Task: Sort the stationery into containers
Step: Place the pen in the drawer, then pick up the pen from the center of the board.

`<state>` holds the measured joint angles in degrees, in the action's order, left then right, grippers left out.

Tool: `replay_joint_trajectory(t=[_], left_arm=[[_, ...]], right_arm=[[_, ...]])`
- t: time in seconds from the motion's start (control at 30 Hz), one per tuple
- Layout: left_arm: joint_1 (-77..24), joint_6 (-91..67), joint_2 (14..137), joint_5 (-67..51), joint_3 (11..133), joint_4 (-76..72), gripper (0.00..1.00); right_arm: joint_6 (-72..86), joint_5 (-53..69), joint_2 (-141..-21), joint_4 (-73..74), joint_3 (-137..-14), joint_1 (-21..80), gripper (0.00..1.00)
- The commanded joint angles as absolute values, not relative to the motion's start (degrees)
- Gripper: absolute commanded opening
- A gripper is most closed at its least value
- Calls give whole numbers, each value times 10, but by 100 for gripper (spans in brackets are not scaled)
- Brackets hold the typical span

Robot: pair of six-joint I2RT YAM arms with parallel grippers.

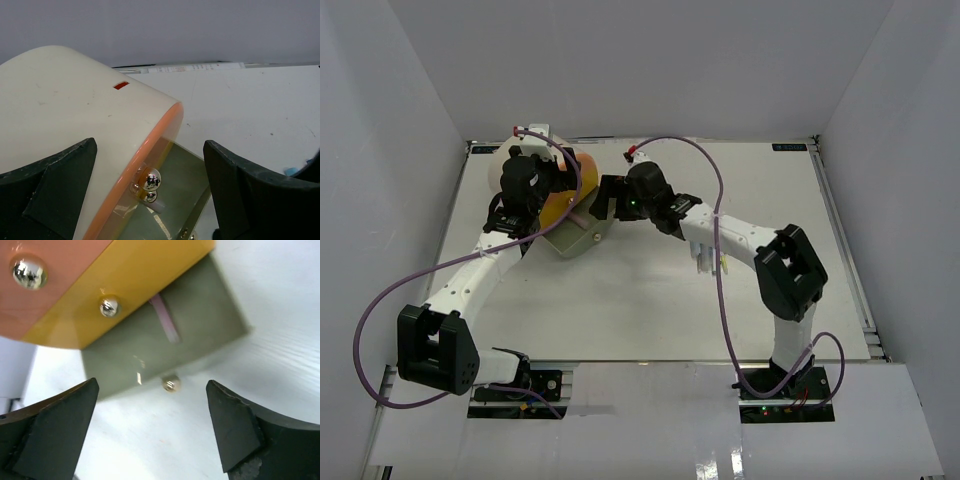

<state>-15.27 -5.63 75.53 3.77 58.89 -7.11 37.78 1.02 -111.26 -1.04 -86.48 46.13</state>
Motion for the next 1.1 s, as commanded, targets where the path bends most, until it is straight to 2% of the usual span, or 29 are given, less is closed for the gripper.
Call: replay_joint_trajectory(t=[0.0,0.03,0.07,0.2,0.37,0.5,0.8,0.93,1.07], left_arm=[[-155,-68,740,18,594,-41,98],[-154,-68,741,18,594,-41,98],[-154,-68,742,18,594,-40,98],[-154,-69,744,18,594,-41,98],[-154,-72,747,16,595,-40,98],[-154,-76,749,11,597,-38,98],[-155,-77,748,9,597,-37,98],[-154,-78,746,10,598,-36,98],[-154,-78,744,10,599,-36,98]], right_arm=[[256,-82,-1024,39,-833,452,96],[243,-98,-1013,53,-824,447,99],[218,-128,-1002,74,-803,444,90],[192,-170,-949,133,-762,418,90],[178,-156,-908,174,-705,367,90],[185,-151,-887,173,-651,347,100],[201,-164,-932,170,-634,340,70],[195,-172,-957,169,-644,337,63],[195,-170,-987,165,-653,335,60]])
